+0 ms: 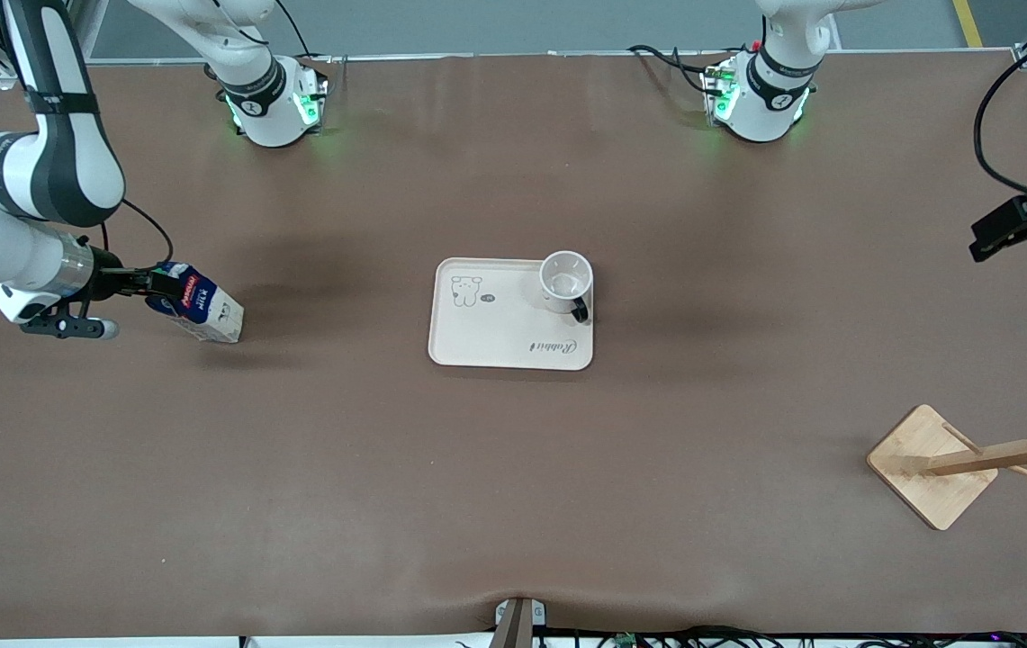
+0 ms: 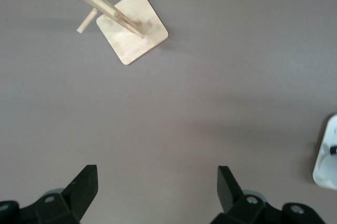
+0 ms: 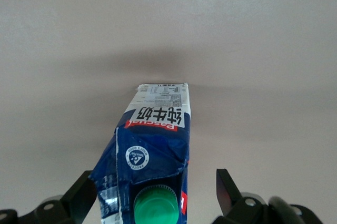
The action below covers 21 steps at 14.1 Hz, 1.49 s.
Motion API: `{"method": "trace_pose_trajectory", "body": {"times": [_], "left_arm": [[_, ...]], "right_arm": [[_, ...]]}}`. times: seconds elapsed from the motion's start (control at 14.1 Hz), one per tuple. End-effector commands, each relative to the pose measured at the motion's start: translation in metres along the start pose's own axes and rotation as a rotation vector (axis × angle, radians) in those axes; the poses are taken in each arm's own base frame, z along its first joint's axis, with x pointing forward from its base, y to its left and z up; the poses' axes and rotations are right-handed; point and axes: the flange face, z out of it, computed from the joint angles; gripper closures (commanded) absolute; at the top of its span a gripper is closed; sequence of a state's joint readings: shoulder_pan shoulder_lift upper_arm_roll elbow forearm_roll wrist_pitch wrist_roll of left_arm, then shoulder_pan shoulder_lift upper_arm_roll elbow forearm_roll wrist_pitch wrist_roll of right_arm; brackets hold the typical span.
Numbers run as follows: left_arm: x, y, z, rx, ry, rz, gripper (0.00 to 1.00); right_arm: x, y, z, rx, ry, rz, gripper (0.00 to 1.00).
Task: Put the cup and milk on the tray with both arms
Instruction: 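Grasp the milk carton with the right gripper while the left gripper withdraws, then lift and carry the milk carton over the tray with the right gripper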
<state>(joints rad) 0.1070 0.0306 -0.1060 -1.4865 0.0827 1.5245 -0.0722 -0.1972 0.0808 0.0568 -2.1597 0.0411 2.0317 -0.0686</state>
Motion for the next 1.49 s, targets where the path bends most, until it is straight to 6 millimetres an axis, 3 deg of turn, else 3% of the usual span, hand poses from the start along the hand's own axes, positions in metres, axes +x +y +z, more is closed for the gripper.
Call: {"method": "trace_pose_trajectory", "body": {"times": [0.0,0.14,0.21,0.35,0.43,0.64,0.71,0.85,1.14,1.42], "left_arm": [[-0.017,-0.002,-0.006,-0.015,-0.007,0.054,0.00],[-0.024,-0.002,-0.006,-0.033,0.004,0.051,0.00],[-0.028,-0.009,-0.006,-0.057,0.006,0.036,0.00],[-0.036,-0.003,-0.001,-0.070,0.002,0.031,0.00],[-0.038,0.001,0.000,-0.070,0.008,0.029,0.00],[-0.045,0.012,-0.007,-0.069,0.017,0.048,0.00],[-0.046,0.026,-0.008,-0.060,0.015,0.063,0.00],[-0.042,0.034,-0.007,-0.048,0.018,0.048,0.00],[-0.040,0.043,-0.003,-0.047,0.011,0.064,0.00],[-0.044,0.043,-0.002,-0.044,-0.011,0.072,0.00]], "right_arm": [[-0.017,-0.001,-0.004,0.007,0.016,-0.006,0.42],[-0.018,-0.001,-0.002,0.010,0.004,-0.005,0.45],[-0.019,-0.001,-0.002,0.010,-0.003,-0.008,0.57],[-0.023,-0.004,-0.002,0.014,-0.039,-0.013,0.92],[-0.025,-0.006,-0.003,0.031,-0.062,-0.008,1.00],[-0.018,-0.016,-0.023,0.076,-0.035,-0.002,1.00],[-0.015,-0.029,-0.034,0.072,-0.033,-0.027,1.00],[-0.010,-0.066,-0.054,0.060,-0.009,-0.085,1.00],[-0.003,-0.163,-0.094,0.044,0.069,-0.107,1.00],[-0.007,-0.273,-0.098,0.045,0.087,-0.014,1.00]]}}
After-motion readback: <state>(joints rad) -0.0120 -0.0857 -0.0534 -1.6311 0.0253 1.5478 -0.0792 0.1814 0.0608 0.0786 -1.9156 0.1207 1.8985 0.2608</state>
